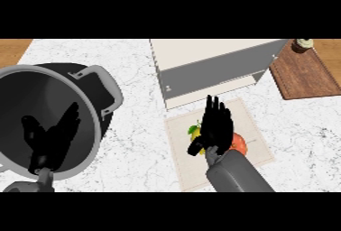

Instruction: Pick the lemon from the placemat and place it in the tiered shelf

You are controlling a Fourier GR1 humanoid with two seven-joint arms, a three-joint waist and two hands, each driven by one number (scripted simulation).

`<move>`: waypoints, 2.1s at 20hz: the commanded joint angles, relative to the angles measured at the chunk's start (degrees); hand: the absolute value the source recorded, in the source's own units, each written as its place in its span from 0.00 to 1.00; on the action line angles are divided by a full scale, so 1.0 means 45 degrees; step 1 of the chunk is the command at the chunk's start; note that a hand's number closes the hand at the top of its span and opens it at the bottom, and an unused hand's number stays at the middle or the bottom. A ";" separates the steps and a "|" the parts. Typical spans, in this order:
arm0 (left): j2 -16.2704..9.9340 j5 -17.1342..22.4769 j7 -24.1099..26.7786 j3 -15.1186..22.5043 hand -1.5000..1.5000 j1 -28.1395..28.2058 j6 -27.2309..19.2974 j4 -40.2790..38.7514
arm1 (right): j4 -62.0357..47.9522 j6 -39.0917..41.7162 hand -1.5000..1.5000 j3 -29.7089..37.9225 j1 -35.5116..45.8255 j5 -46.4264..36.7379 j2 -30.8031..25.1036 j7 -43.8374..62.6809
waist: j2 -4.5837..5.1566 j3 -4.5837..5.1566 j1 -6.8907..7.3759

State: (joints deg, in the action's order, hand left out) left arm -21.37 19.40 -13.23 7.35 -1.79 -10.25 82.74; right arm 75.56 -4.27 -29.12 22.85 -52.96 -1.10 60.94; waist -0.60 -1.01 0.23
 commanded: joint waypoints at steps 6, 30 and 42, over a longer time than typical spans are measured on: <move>0.0383 -0.0305 -0.0186 -0.0066 0.50 -0.0093 0.0360 -0.1014 | -0.1309 -0.2049 0.00 -0.0980 -0.0529 0.0225 0.0241 -0.0202 | 0.0160 0.0221 0.0032; 0.0620 -0.0569 -0.0230 -0.0466 0.50 0.0770 0.0547 -0.0518 | 0.4712 0.2913 1.00 -0.2651 -0.0096 0.4338 -0.1442 -0.6880 | 0.0047 0.0225 -0.0317; 0.0731 -0.0466 0.0111 -0.0824 0.50 0.0461 0.1099 -0.1287 | 1.1055 0.5112 1.00 0.0708 0.2813 0.4057 -0.0947 -0.1243 | 0.0095 0.0257 -0.0285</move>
State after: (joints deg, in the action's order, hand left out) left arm -19.49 17.26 -13.36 2.97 0.12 -6.79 83.27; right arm 120.25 14.55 -31.43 29.46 -35.40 -6.45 48.39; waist -1.00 -0.84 -1.22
